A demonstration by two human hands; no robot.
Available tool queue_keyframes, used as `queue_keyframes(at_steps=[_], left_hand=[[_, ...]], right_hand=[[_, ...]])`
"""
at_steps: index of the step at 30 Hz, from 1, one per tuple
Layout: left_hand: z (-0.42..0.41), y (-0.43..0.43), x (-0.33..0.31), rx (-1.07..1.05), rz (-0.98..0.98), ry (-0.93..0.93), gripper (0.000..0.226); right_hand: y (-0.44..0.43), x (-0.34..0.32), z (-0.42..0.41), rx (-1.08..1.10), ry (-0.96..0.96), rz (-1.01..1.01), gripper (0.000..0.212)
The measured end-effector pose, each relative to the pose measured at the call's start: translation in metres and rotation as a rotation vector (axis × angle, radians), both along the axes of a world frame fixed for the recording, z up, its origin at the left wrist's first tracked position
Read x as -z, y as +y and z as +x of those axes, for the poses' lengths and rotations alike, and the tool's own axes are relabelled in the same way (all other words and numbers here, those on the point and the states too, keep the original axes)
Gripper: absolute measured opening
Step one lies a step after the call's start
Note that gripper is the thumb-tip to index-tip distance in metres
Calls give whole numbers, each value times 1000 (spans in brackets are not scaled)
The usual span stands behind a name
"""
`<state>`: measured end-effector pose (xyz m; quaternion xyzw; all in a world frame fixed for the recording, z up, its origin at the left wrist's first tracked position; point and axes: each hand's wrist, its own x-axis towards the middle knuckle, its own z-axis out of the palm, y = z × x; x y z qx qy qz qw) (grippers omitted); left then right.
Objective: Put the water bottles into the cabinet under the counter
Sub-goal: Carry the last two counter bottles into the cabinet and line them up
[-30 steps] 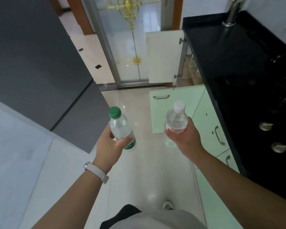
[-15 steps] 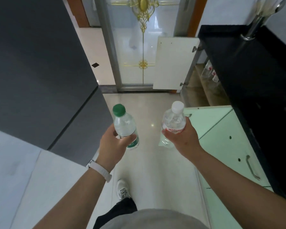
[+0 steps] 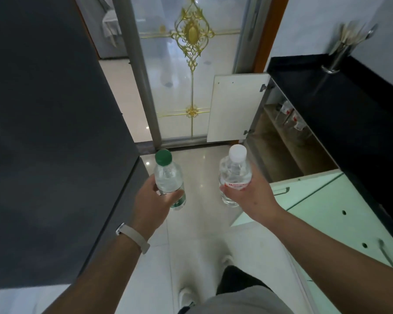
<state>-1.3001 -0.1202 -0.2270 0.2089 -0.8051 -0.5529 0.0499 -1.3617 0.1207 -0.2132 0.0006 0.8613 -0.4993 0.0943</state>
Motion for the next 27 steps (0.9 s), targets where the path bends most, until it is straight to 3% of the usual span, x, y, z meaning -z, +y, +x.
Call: queue_keyframes(at_steps=[11, 21, 27], left_hand=[[-103, -14, 14, 50, -14, -106, 42], [-290, -17, -11, 83, -42, -104, 47], [-381, 8, -14, 197, -29, -90, 46]], right_hand=[[-31, 33, -120, 31, -42, -116, 61], [-33, 28, -304, 164, -11, -183, 61], [-4, 18, -367, 268, 23, -215, 60]])
